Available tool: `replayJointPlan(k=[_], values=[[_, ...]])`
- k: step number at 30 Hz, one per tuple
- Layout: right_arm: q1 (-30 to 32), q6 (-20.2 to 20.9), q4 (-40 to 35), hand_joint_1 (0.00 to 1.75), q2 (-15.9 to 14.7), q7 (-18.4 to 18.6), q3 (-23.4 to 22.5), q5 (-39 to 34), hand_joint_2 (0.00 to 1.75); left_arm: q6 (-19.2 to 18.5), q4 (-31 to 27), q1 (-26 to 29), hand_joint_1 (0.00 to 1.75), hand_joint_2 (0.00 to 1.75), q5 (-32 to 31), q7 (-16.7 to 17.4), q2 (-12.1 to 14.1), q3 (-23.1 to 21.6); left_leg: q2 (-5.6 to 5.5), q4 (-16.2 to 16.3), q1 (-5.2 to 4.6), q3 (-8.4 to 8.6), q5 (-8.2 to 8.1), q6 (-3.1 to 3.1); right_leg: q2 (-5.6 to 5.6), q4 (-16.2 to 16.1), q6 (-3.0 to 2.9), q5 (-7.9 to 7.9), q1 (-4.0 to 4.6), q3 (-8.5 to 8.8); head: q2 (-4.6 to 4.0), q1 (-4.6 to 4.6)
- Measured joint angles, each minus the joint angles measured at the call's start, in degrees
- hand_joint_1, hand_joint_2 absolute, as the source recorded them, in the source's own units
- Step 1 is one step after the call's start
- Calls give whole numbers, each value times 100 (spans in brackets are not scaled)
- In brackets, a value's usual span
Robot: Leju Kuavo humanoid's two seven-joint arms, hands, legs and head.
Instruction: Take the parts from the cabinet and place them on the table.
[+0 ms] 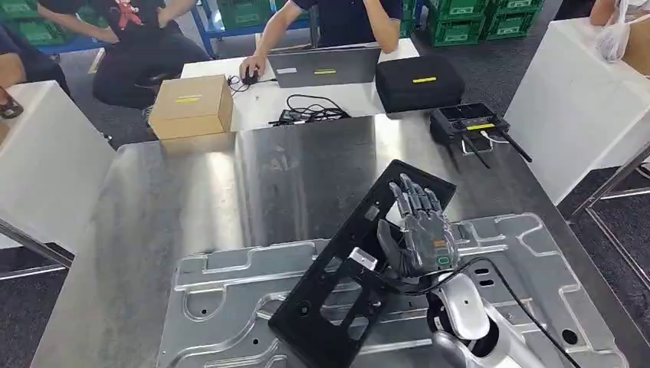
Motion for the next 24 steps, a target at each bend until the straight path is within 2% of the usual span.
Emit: replayJointPlan(k=[2,3,4,5,7,8,10,12,13,14,15,17,18,19,20,22,23,24], values=[[11,4,2,0,2,-4,2,-2,0,0,0,2,0,0,4,0,0,2,1,938,17,-369,-433,-39,-9,4,-15,46,6,-73,0,-2],[19,7,2,0,2,-4,4,-2,0,0,0,13,0,0,9,0,0,2,1,1127,17,-416,-467,-40,-9,4,-14,71,5,-108,0,0],[26,11,2,0,2,-4,7,-2,0,0,0,17,0,0,9,2,0,2,0,1010,17,-326,-393,-29,-9,4,-7,95,6,-136,0,-2],[27,15,2,0,2,-4,9,-2,0,0,0,14,0,0,9,0,0,2,0,650,13,-107,-219,2,-6,3,0,117,9,-157,0,0],[19,15,2,0,7,-4,9,-2,0,4,0,-5,0,0,9,0,2,2,-4,-592,-27,613,236,125,-3,-3,25,163,21,-174,0,0],[14,15,2,0,9,-4,9,-2,0,15,0,-17,0,0,9,0,24,2,-3,-940,-50,764,196,181,-7,-1,49,184,20,-183,0,0],[18,17,2,0,9,2,9,-2,0,22,0,-23,0,0,9,-7,24,4,10,-907,-108,720,265,184,-15,-13,126,237,6,-202,0,0],[17,20,2,0,26,2,9,-2,0,33,0,-7,0,0,9,-2,26,4,8,-934,-138,696,341,248,-18,-71,223,314,-18,-189,0,2],[16,20,2,0,22,4,7,-2,0,33,0,-9,0,0,7,-2,26,4,12,-1053,-62,708,459,273,-22,-43,246,285,7,-215,0,2],[20,20,2,0,22,4,7,-4,0,35,0,-23,0,0,0,-4,26,4,25,-1075,-69,664,526,276,-10,113,250,65,3,-294,0,4],[17,20,2,0,22,4,7,-2,0,35,0,-28,0,0,-2,-4,31,7,31,-1073,-68,604,562,308,-10,444,251,-257,16,-420,0,4],[35,22,4,0,22,4,9,-4,0,35,0,-27,0,0,-4,-4,24,7,37,-1066,-93,483,649,348,-9,1378,259,-848,24,-706,0,4],[48,22,7,0,22,7,9,-4,0,35,0,-26,0,0,-7,-4,24,7,39,-1061,-104,414,696,350,-10,1711,263,-948,28,-772,0,7],[63,24,7,0,22,7,9,-4,0,33,0,-17,0,0,-9,-4,24,7,41,-1056,-105,350,746,346,-11,1761,265,-873,27,-709,0,7],[73,24,7,0,22,7,9,-4,0,33,0,-13,0,0,-7,-4,22,7,42,-1048,-105,289,788,340,-11,1562,263,-697,26,-523,0,7],[64,24,7,0,22,7,9,-4,0,35,0,-16,0,0,-9,-4,24,7,38,-988,-95,173,848,304,-17,606,262,-338,15,140,0,7],[59,24,7,0,22,7,7,-4,0,33,0,-15,0,0,-11,-4,24,7,34,-925,-101,133,859,284,-19,96,258,-370,3,510,0,7],[45,22,7,0,24,5,7,-6,0,33,0,-19,0,0,-11,-4,24,7,31,-855,-135,71,862,268,-5,-132,222,-417,45,616,0,4]])
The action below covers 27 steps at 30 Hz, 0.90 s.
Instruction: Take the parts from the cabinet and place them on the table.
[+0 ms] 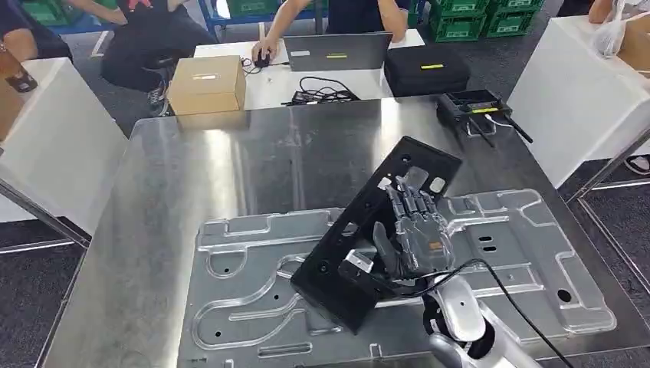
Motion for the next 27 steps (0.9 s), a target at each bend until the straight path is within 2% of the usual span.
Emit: replayJointPlan(k=[1,3,4,5,6,8,9,10,11,12,13,14,15,16,18,19,20,21,23,24,25,26,27], values=[[4,0,0,0,2,9,0,-4,0,0,0,-1,0,0,0,0,0,0,-1,12,-5,-1,38,-41,6,55,-36,21,-3,-77,0,-4],[6,13,9,0,2,0,0,-7,0,0,0,2,0,0,-4,4,4,0,0,18,8,-39,111,-93,7,70,-115,48,20,-114,0,-7],[4,18,20,0,0,0,0,-9,0,0,2,8,0,0,-4,9,31,0,-5,40,24,-76,112,-115,-16,49,-192,106,-19,-162,0,-2],[-18,28,26,0,0,-2,0,-13,0,-2,0,16,0,0,-4,11,26,-2,-10,194,48,-148,-135,-180,-18,51,-237,167,-20,-215,0,-7],[-19,28,26,0,4,2,0,-13,0,-2,0,16,0,0,-4,9,24,-2,-12,575,76,-282,-511,-234,-20,52,-284,231,-23,-298,0,-7],[-14,28,28,0,9,-5,0,-13,0,-2,0,6,0,0,-4,9,24,0,-10,1506,122,-561,-1089,-308,-20,55,-286,341,-18,-457,0,-7],[-14,28,39,0,9,-5,0,-18,0,-2,0,6,0,0,-4,11,24,0,-11,1869,133,-637,-1205,-322,-18,59,-284,395,-19,-535,0,-7],[-12,28,53,0,9,-5,0,-20,0,-2,0,8,0,0,-4,11,24,0,-11,1995,143,-590,-1140,-327,-18,60,-279,457,-19,-619,0,-7],[-12,28,61,0,9,-5,0,-22,0,-2,0,7,0,0,-4,11,24,0,-11,1875,144,-455,-997,-321,-18,63,-271,502,-19,-678,0,-7],[-12,28,61,0,9,-5,2,-22,0,0,2,3,0,0,-2,11,24,0,-12,1479,143,-154,-770,-302,-15,63,-256,555,-18,-742,0,-7],[-17,24,61,0,11,-7,2,-22,0,0,0,-3,0,0,-2,11,24,0,-13,923,136,219,-601,-262,-13,63,-240,602,-14,-789,0,-7],[-26,22,61,0,15,-7,0,-22,0,4,2,-16,0,0,0,9,31,0,-22,373,120,600,-572,-207,-15,63,-226,641,-23,-809,0,-7],[-30,17,61,0,17,-7,0,-20,0,4,2,-32,0,0,0,9,37,0,-23,-61,79,884,-681,-154,-14,65,-193,670,2,-833,0,-7],[-42,17,63,0,15,-7,0,-20,0,11,2,-59,0,0,0,9,39,0,-27,-210,65,922,-705,-132,-26,57,-150,721,-5,-845,0,-4],[-44,17,63,0,17,-9,0,-20,0,15,2,-60,0,0,0,9,39,0,-26,-184,25,866,-665,-90,-31,28,-76,809,-34,-850,0,-4],[-43,17,63,0,17,-9,0,-20,0,15,2,-52,0,0,2,9,39,0,-24,-252,44,805,-567,-40,-23,16,-30,838,-14,-862,0,-4],[-43,17,70,0,11,-9,-2,-20,0,15,0,-62,0,0,2,9,28,0,10,-283,76,779,-489,-14,-18,106,-32,709,-43,-939,0,-4],[-45,17,70,0,11,-7,-4,-20,0,17,0,-68,0,0,0,7,28,0,6,-286,79,719,-430,52,-11,372,-44,380,-13,-1064,0,2],[-33,17,77,0,9,-9,-11,-20,0,20,0,-65,0,0,2,7,28,0,11,-278,66,571,-306,72,-8,1326,-26,-329,-12,-1347,0,0],[-26,17,81,0,9,-9,-9,-20,0,18,0,-65,0,0,2,7,26,0,15,-269,58,499,-249,71,-8,1749,-9,-472,-7,-1437,0,2],[-21,20,90,0,7,-7,-9,-20,0,17,0,-62,0,0,2,7,26,0,18,-262,57,432,-201,66,-9,1957,1,-425,-9,-1438,0,2],[-14,20,92,0,7,-7,-9,-20,0,18,0,-59,0,0,2,4,22,0,24,-252,58,364,-155,57,-9,1901,9,-252,-10,-1318,0,2],[-15,20,94,0,7,-9,-9,-20,0,18,0,-60,0,0,2,0,15,0,24,-229,67,297,-114,39,-10,1600,14,-19,-14,-1068,0,2]])
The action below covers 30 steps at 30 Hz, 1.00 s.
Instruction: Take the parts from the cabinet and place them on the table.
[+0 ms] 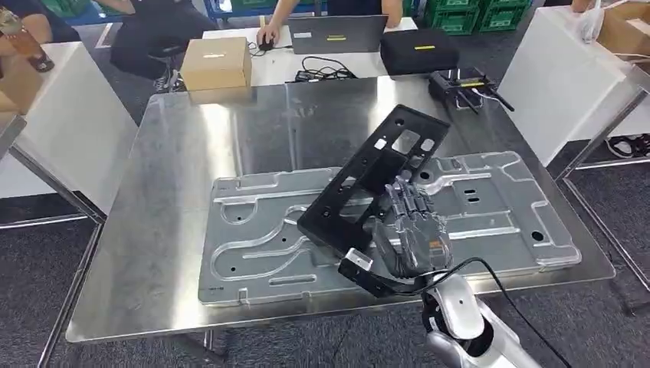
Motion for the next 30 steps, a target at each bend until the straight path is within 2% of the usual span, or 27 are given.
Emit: replayJointPlan(k=[1,2,3,4,5,7,8,9,11,12,13,14,15,16,17,18,19,20,21,22,23,24,25,27,28,29,30], values=[[-6,2,-2,0,0,2,0,2,0,2,0,-2,0,0,0,0,-4,0,-1,39,9,-62,25,-22,-1,-435,7,174,-9,301,0,0],[-19,7,0,0,0,0,0,4,0,4,0,-3,0,0,2,-2,-7,0,-4,118,10,-127,41,-48,-5,-1016,22,234,-27,700,0,2],[-42,13,-2,0,2,0,0,7,0,13,0,-1,0,0,7,-4,-7,0,-10,211,-36,-211,39,-70,0,-1454,20,96,-12,966,0,0],[-48,17,-2,0,2,4,-2,9,0,20,0,-4,0,0,13,-13,-7,0,-7,255,-38,-249,59,-93,20,-1504,-58,43,3,961,0,-2],[-47,35,0,0,2,2,0,9,0,28,0,-8,0,0,20,-22,-9,0,-8,280,-38,-276,96,-130,20,-1502,-78,45,-5,919,0,-4],[-43,81,17,0,2,9,2,9,0,31,0,9,0,0,37,-26,-17,0,-9,283,-23,-327,178,-170,0,-1484,-189,116,8,828,0,-4],[-61,111,37,0,0,9,4,5,0,35,0,16,0,0,48,-24,-17,0,-17,346,16,-369,56,-216,-13,-1484,-255,177,-1,789,0,-4],[-62,129,53,0,2,22,4,0,0,35,0,25,0,0,55,-24,-37,0,-17,588,19,-468,-264,-268,-12,-1484,-306,237,-2,714,0,-4],[-57,138,79,0,4,28,7,-48,0,33,0,15,0,0,55,-24,-70,0,-16,1438,61,-719,-904,-340,-11,-1480,-328,349,6,567,0,-7],[-47,138,105,0,4,48,7,-94,0,35,0,9,0,0,57,-26,-81,0,-15,1898,74,-832,-1112,-356,-12,-1476,-330,410,12,481,0,-7],[-29,138,138,0,2,70,7,-155,0,35,0,9,0,0,72,-28,-92,0,-16,2159,76,-851,-1140,-357,-12,-1474,-329,469,16,406,0,-4],[-2,133,168,0,2,90,7,-225,0,35,0,11,0,0,76,-31,-103,0,-16,2150,75,-762,-1017,-346,-12,-1473,-324,520,20,335,0,-7],[38,116,192,0,2,114,4,-273,0,35,0,10,0,0,76,-37,-109,0,-17,1896,72,-542,-804,-316,-11,-1473,-316,573,29,271,0,-4],[75,85,208,0,2,125,2,-308,0,37,0,7,0,0,76,-42,-111,0,-18,1450,55,-233,-602,-269,-9,-1474,-309,621,40,221,0,-7],[106,44,236,0,2,127,-7,-363,0,46,0,1,0,0,81,-44,-114,0,-23,867,29,157,-476,-189,-7,-1477,-299,670,49,178,0,-4],[134,-7,260,0,2,127,-20,-405,0,55,0,-10,0,0,87,-44,-109,0,-32,355,-7,499,-559,-100,-12,-1476,-284,709,37,159,0,-4],[183,-92,302,0,2,125,-44,-461,0,66,0,-13,0,0,94,-46,-116,2,-22,-3,-28,640,-654,-70,-31,-1478,-236,753,47,150,0,-7],[243,-177,352,0,0,118,-55,-511,0,74,0,-11,0,0,103,-55,-124,2,-33,73,-54,585,-600,-82,-42,-1526,-192,815,20,157,0,-4],[308,-231,404,0,0,94,-57,-584,0,79,0,-18,0,0,118,-61,-129,4,-24,44,-74,570,-573,-48,-41,-1535,-160,854,5,148,0,-11],[410,-313,439,0,0,76,-79,-663,0,90,0,-12,0,0,138,-57,-129,4,-26,15,-84,556,-508,-55,-39,-1557,-129,900,12,150,0,-7],[509,-405,496,0,-2,55,-107,-748,0,107,0,-8,0,0,153,-59,-151,7,-16,-71,9,533,-395,-57,-33,-1525,-109,870,22,117,0,-11],[623,-481,577,0,0,33,-131,-846,0,131,0,-13,0,0,177,-52,-170,13,-10,-81,-14,476,-328,-54,2,-1383,-90,614,16,48,0,-2],[735,-573,650,0,0,-5,-144,-960,0,153,0,-7,0,0,201,-46,-177,22,-6,-78,-9,406,-281,7,2,-1074,-81,250,18,-55,0,-4],[1036,-711,888,0,0,-57,-192,-1242,0,186,0,-1,0,0,238,-46,-223,35,-6,-73,-17,256,-156,12,2,-133,-42,-386,18,-294,0,-2],[1195,-770,989,0,0,-101,-210,-1406,0,190,0,13,0,0,256,-50,-236,35,-6,-64,-17,175,-95,9,2,245,-24,-445,18,-360,0,0],[1351,-868,1173,0,0,-172,-249,-1713,0,199,0,28,0,0,293,-63,-258,35,-7,-62,-15,131,-37,-1,0,368,-13,-314,14,-314,0,-2],[1486,-944,1339,0,0,-236,-286,-1964,0,208,0,37,0,0,308,-72,-273,37,-7,-50,-6,59,12,-14,-1,235,1,-96,2,-151,0,-2]])
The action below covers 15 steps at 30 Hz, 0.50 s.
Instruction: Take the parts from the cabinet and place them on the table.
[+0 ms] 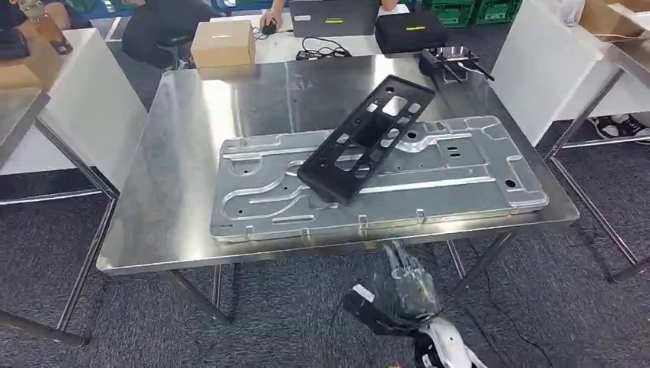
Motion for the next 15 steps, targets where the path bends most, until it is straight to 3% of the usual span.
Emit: replayJointPlan(k=[1,2,3,4,5,7,8,9,10,11,12,13,14,15], values=[[116,-2,174,0,0,-50,-30,-244,0,11,0,10,0,0,0,-15,-11,0,-1,31,11,-75,38,-27,0,-321,15,228,-15,253,0,2],[227,0,415,0,0,-129,-79,-522,0,22,0,17,0,0,0,-24,-18,2,-2,95,31,-162,64,-59,-3,-853,38,381,-31,626,0,0],[323,11,679,0,7,-160,-140,-793,0,28,0,17,0,0,0,-26,-15,4,-6,173,12,-223,75,-80,-8,-1398,69,281,-60,979,0,2],[407,13,920,0,11,-234,-177,-1088,0,31,0,11,0,0,-2,-24,-18,2,-15,273,-11,-306,72,-99,15,-1741,32,131,-15,1178,0,-2],[515,-20,1191,0,11,-368,-234,-1335,0,35,0,16,0,0,-2,-26,-22,4,-11,298,-25,-327,105,-136,12,-1732,-46,94,-30,1125,0,-4],[700,-138,1914,0,15,-745,-367,-2007,0,39,0,27,0,0,6,-24,-24,4,-15,294,-9,-351,178,-160,7,-1711,-121,139,14,1096,0,-7],[820,-219,2332,0,28,-958,-468,-2466,0,48,0,38,0,0,33,-24,-22,4,-17,315,25,-382,189,-180,-33,-1730,-197,187,-21,1045,0,-7],[927,-262,2782,0,48,-1214,-601,-3006,0,55,0,50,0,0,55,-24,-24,4,-18,443,33,-439,-33,-222,-47,-1729,-252,240,-15,986,0,-6],[1032,-295,3129,0,52,-1501,-736,-3474,0,57,0,65,0,0,85,-31,-33,2,-21,755,38,-553,-409,-270,-68,-1726,-292,294,-15,920,0,-6],[1141,-317,3480,0,52,-1807,-895,-3898,0,59,0,70,0,0,109,-33,-37,2,-18,1206,63,-678,-788,-309,-80,-1725,-303,353,-10,839,0,-4],[1281,-310,3849,0,66,-2014,-1061,-4324,0,61,0,74,0,0,138,-33,-35,4,-17,1659,79,-787,-1066,-332,-106,-1721,-303,407,4,760,0,-4],[1393,-260,4175,0,96,-2112,-1218,-4715,0,61,0,78,0,0,155,-31,-35,4,-18,2038,82,-844,-1207,-334,-126,-1715,-306,453,12,687,0,-4],[1498,-191,4489,0,118,-2097,-1385,-5066,0,61,0,84,0,0,186,-31,-35,4,-18,2225,79,-800,-1159,-322,-141,-1714,-306,502,23,616,0,-4],[1579,-113,4784,0,155,-1976,-1540,-5280,0,61,0,92,0,0,206,-31,-35,4,-19,2133,71,-636,-968,-289,-141,-1711,-305,554,40,558,0,-4]])
